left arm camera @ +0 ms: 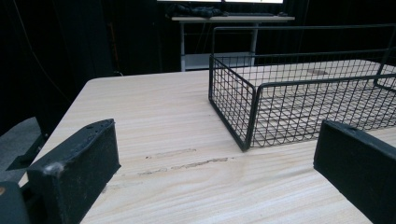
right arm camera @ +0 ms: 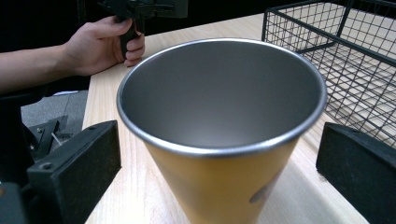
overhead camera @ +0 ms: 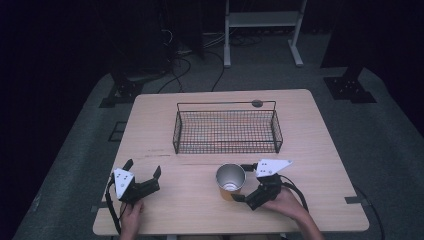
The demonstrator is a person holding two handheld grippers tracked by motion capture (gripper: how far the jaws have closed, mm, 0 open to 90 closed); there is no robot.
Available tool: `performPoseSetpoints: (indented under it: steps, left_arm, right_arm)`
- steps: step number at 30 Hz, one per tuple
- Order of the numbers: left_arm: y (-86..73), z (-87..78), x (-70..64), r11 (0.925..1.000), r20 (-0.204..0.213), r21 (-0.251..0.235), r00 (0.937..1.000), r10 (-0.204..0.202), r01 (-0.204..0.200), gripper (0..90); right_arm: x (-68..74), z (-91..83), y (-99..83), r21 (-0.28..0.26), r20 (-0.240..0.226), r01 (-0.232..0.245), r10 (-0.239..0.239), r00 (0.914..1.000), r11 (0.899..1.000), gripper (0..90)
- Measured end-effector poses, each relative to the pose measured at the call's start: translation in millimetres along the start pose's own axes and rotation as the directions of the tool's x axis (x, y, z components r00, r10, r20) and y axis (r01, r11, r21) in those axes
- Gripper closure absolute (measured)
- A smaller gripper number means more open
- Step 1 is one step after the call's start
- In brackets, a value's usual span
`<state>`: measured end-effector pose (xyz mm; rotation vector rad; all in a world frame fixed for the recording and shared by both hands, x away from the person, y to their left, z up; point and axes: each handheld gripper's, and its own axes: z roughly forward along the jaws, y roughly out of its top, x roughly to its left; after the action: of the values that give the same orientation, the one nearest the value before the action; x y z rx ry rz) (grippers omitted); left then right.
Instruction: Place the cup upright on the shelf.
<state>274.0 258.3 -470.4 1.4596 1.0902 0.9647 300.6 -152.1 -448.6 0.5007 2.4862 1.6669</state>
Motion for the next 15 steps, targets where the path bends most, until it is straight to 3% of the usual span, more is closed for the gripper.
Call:
performPoseSetpoints:
  steps: [15]
  left_arm:
    - [0.0, 0.1, -0.1, 1.0, -0.001, 0.0, 1.0, 0.001, -0.001, 0.0]
  right_arm:
    - [0.2, 13.8, 6.8, -0.008, -0.004, 0.007, -0.007, 1.0, 1.0, 0.0]
